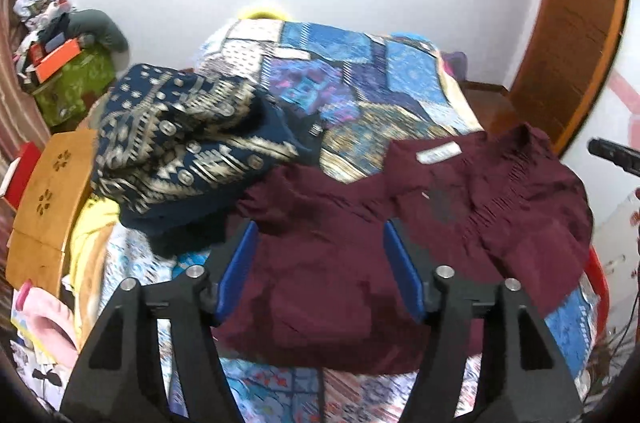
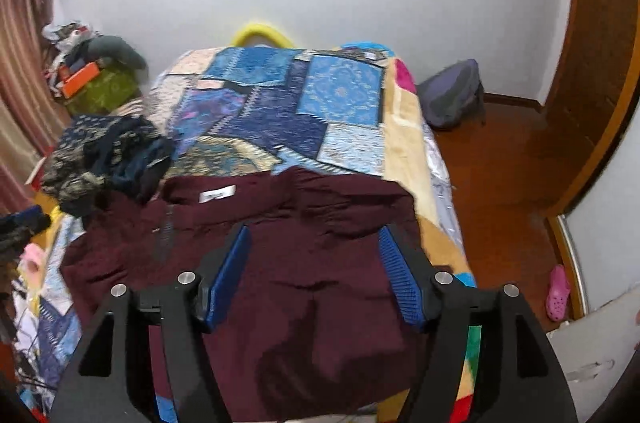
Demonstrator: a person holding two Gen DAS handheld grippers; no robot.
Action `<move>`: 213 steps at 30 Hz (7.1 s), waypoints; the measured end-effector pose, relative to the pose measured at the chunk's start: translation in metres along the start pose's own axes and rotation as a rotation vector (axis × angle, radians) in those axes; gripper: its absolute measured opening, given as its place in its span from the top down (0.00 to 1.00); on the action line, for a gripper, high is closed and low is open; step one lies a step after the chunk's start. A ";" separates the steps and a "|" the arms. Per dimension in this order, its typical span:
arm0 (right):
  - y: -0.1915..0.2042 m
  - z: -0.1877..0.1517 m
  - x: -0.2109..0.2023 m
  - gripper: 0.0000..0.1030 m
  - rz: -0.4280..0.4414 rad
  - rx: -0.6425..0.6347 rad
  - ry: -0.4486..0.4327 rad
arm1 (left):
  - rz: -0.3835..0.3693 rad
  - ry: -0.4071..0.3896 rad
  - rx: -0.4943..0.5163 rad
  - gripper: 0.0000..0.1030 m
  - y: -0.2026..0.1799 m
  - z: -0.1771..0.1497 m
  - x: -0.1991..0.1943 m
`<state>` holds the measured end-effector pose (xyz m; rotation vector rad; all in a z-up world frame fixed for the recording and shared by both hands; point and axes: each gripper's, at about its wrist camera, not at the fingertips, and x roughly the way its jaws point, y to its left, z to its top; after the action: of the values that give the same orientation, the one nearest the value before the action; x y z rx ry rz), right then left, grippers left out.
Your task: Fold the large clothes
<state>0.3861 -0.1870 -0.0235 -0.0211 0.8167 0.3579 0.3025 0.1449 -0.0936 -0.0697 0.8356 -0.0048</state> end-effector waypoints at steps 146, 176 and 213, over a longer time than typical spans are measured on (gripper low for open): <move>0.008 -0.043 -0.039 0.34 0.063 -0.039 0.005 | -0.222 -0.042 0.186 0.44 -0.191 -0.033 -0.021; 0.006 -0.077 0.056 0.26 0.230 0.085 0.287 | -0.161 0.143 -0.116 0.33 -0.063 -0.106 0.035; -0.024 -0.038 0.145 0.01 0.470 0.189 0.487 | -0.477 0.285 -0.552 0.13 0.018 -0.065 0.136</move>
<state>0.4584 -0.1711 -0.1562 0.2733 1.3393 0.7336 0.3446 0.1542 -0.2389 -0.8026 1.0696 -0.2379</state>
